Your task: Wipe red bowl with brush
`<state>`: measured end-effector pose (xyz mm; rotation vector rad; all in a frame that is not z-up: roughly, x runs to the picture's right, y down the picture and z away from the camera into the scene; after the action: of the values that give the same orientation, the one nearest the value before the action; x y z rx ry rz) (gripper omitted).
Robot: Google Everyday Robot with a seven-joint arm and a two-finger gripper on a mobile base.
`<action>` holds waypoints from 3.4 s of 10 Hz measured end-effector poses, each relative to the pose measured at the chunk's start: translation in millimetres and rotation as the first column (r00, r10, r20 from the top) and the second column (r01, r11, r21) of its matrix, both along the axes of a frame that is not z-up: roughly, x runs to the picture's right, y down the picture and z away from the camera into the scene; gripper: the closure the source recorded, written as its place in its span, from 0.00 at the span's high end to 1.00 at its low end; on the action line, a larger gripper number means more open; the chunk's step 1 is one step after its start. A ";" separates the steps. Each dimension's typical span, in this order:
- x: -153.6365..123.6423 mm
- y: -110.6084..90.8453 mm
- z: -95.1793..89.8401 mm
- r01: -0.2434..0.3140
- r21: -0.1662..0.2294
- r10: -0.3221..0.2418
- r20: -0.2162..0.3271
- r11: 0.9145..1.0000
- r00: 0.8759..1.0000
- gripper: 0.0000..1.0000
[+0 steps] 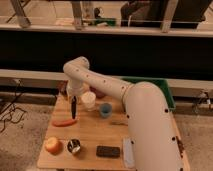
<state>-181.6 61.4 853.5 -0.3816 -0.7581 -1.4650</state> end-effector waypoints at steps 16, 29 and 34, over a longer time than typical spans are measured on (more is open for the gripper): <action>-14.1 -30.4 55.1 -0.037 -0.012 0.037 -0.045 0.999 0.998 0.19; -41.3 -27.2 3.4 0.014 0.076 -0.016 0.019 0.997 1.000 0.19; -14.0 -14.4 -9.5 -0.011 0.079 0.011 -0.001 0.997 1.000 0.19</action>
<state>-195.7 47.0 843.9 -0.3179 -0.6981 -1.4792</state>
